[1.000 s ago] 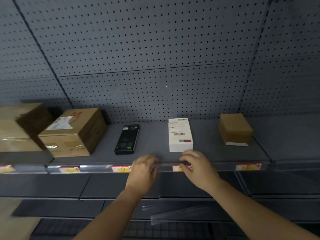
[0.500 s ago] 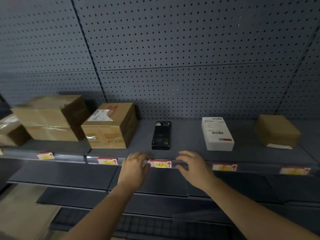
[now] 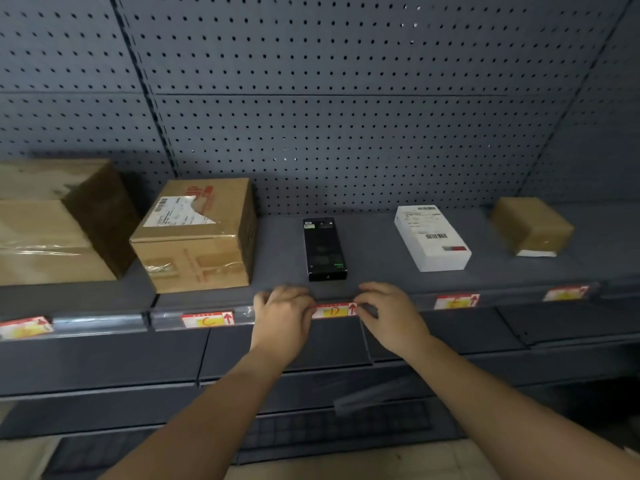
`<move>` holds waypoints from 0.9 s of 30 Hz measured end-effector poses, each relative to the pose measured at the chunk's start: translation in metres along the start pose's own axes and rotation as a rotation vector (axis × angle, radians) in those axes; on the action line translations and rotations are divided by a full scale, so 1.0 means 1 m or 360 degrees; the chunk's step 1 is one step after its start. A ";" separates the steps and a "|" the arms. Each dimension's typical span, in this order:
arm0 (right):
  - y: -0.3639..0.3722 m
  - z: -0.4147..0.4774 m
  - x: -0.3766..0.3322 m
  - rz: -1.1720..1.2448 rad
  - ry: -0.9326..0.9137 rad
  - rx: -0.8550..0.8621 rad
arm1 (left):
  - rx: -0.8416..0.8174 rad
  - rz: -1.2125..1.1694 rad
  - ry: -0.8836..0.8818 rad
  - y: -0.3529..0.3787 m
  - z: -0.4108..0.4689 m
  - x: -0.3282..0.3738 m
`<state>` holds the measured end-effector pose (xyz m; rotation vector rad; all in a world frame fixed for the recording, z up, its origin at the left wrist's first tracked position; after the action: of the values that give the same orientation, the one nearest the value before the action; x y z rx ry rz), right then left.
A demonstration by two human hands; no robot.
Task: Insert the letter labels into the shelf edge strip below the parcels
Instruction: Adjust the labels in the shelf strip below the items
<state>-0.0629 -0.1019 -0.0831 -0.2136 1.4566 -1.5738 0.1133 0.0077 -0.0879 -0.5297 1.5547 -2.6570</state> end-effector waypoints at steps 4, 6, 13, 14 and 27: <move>-0.001 0.002 -0.001 -0.0040 -0.0018 -0.0013 | -0.0024 0.0009 -0.0040 0.001 0.000 0.002; -0.001 0.003 0.000 -0.0047 -0.0023 -0.0018 | -0.0044 0.0003 -0.0029 0.003 0.001 0.002; 0.002 0.007 0.001 -0.0091 -0.0088 -0.0021 | -0.0138 -0.0084 0.0025 0.007 0.005 -0.003; 0.003 0.007 0.001 -0.0096 -0.0094 -0.0013 | -0.0144 -0.0087 0.0029 0.007 0.006 -0.004; 0.006 0.006 0.003 -0.0172 -0.0141 -0.0024 | -0.0106 -0.0052 -0.0002 0.009 0.006 -0.004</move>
<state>-0.0570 -0.1072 -0.0877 -0.3713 1.4083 -1.6193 0.1175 -0.0010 -0.0940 -0.5640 1.6539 -2.6354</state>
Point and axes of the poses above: each hand's wrist, its own z-axis towards the middle knuckle, its own y-axis out of the palm, x = y × z, the point moved 4 cm from there along z, towards the middle knuckle
